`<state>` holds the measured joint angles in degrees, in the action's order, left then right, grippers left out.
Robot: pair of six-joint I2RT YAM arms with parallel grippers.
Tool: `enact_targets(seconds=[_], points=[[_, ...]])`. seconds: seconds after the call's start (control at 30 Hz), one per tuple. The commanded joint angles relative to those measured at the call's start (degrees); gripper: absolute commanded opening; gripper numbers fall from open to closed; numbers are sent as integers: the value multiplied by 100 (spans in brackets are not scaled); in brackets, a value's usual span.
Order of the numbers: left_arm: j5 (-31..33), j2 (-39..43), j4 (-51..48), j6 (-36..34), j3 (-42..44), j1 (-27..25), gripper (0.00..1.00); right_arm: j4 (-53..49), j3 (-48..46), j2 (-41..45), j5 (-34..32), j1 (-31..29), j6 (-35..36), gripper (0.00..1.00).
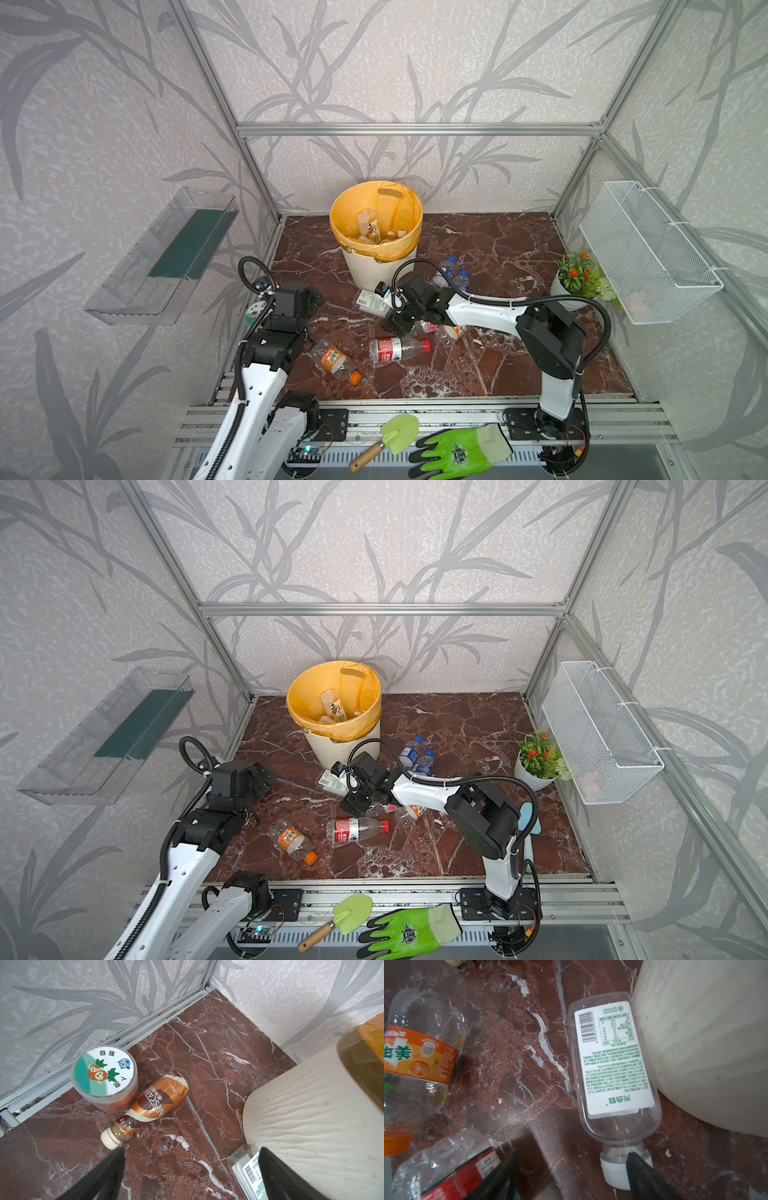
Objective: Throw the plastic bottles in the bin
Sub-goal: 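Lower the right gripper onto the clear green-labelled bottle by the bin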
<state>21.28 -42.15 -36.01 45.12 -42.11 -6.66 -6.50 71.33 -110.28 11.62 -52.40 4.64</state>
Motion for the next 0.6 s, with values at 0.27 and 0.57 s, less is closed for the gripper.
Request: enact_targets(seconds=[0.27, 0.57], points=[[46, 71, -178, -7, 97, 51, 99, -469, 530, -446, -67, -329, 124, 78], [52, 102, -174, -21, 137, 86, 99, -670, 806, -488, 3, -592, 261, 73]])
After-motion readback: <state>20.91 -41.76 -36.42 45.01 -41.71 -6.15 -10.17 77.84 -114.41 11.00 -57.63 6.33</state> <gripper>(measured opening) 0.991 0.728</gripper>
